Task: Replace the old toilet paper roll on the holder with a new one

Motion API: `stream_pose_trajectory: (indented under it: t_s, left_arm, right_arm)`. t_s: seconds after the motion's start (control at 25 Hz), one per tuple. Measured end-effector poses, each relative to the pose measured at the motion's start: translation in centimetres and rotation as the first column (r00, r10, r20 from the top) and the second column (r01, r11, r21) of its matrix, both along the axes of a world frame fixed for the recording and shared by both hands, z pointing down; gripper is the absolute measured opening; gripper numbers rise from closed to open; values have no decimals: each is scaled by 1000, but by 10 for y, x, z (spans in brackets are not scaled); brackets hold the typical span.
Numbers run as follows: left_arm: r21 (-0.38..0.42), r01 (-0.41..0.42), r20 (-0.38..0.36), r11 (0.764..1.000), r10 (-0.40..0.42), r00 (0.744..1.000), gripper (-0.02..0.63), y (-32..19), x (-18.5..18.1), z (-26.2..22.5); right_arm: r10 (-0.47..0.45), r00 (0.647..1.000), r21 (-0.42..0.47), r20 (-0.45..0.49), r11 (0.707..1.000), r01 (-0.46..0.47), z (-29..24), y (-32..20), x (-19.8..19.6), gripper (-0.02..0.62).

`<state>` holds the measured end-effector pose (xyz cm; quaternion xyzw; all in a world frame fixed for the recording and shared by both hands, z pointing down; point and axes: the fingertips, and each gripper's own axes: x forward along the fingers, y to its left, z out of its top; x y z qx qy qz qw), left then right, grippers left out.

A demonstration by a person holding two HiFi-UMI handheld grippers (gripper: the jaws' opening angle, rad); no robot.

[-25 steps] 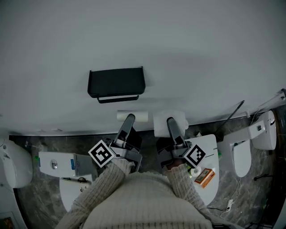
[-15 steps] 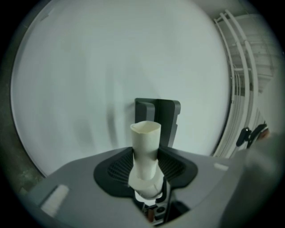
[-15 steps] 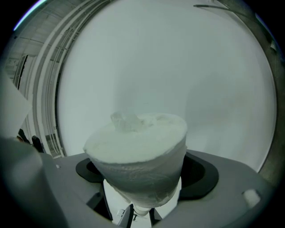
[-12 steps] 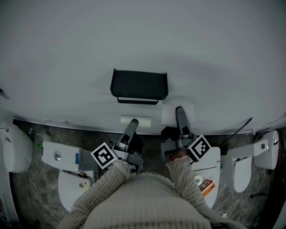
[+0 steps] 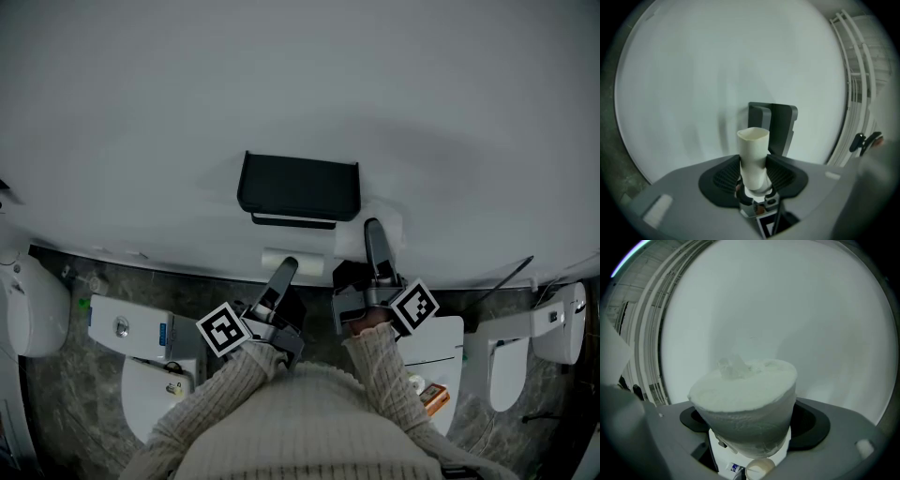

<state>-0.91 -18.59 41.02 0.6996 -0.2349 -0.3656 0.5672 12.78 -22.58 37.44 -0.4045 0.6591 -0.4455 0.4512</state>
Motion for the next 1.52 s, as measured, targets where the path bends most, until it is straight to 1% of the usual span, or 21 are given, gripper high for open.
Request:
stream_pose_trajectory:
  t_s: [0.2, 0.36, 0.56, 0.68, 0.88, 1.0, 1.24, 1.4, 1.52]
  left_arm:
    - [-11, 2, -3, 1000, -2, 1000, 170, -1, -2, 5]
    - [-22, 2, -5, 1000, -2, 1000, 170, -1, -1, 5]
    - [-20, 9, -10, 1000, -9, 1000, 170, 0, -4, 4]
    - [-23, 19, -8, 1000, -19, 1000, 170, 0, -7, 5]
    - [-37, 51, -3, 998, -51, 999, 170, -1, -15, 7]
    - [-40, 65, -4, 997, -65, 998, 170, -1, -17, 8]
    - [-55, 74, -16, 996, -75, 997, 170, 0, -19, 11]
    - [-55, 82, -17, 995, -83, 996, 170, 1, -23, 11]
    - [-52, 83, -18, 995, -84, 996, 170, 1, -24, 10]
  right_arm:
    - [3, 1000, 12, 22, 1000, -3, -1, -3, -1, 466]
    - [-24, 999, 33, 35, 999, 23, -7, -4, -9, 466]
    - [-47, 998, 28, 52, 999, 46, -3, -2, -19, 466]
    - [-62, 997, 34, 45, 998, 60, -4, -3, -24, 466]
    - [-70, 993, 42, 92, 997, 67, -3, -5, -28, 466]
    - [-70, 993, 45, 96, 997, 66, -3, -4, -28, 466]
    - [-78, 990, 56, 114, 996, 72, -1, -2, -33, 465]
    - [-101, 987, 71, 127, 993, 93, 0, 0, -39, 460]
    - [-124, 985, 78, 119, 990, 116, 1, 1, -42, 455]
